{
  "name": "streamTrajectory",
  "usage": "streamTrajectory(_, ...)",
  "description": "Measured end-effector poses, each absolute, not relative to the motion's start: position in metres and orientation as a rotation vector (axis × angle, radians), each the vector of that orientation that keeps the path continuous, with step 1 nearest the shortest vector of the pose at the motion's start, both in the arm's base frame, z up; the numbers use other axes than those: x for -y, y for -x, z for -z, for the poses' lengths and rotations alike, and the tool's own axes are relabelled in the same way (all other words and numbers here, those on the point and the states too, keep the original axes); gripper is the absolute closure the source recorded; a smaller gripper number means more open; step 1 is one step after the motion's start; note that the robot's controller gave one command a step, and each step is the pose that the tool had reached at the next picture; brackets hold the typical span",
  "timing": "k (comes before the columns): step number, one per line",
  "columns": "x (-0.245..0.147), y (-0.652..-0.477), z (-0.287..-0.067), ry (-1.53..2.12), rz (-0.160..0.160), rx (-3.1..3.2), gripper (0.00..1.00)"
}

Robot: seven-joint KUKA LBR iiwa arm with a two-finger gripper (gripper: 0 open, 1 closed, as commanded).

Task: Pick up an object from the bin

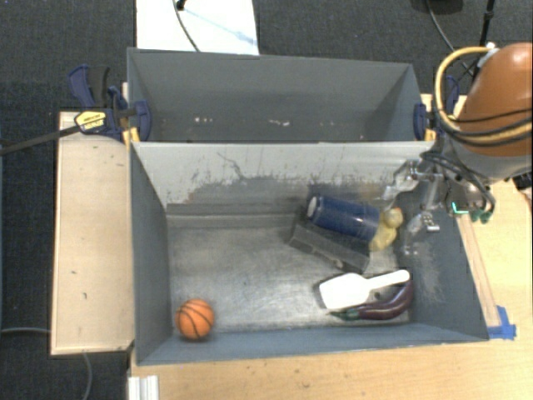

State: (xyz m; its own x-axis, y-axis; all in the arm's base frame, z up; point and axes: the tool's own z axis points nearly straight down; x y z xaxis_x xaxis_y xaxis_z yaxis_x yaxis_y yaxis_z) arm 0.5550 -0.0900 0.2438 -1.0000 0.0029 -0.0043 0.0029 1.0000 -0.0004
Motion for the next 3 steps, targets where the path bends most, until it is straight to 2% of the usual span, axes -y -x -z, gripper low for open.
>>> streamTrajectory(1, 0.0651, -0.5780, -0.1165, -0.073, 0.007, -3.115, 1.00)
streamTrajectory(3, 0.0612, -0.5824, -0.1216, -0.099, 0.009, -3.119, 1.00)
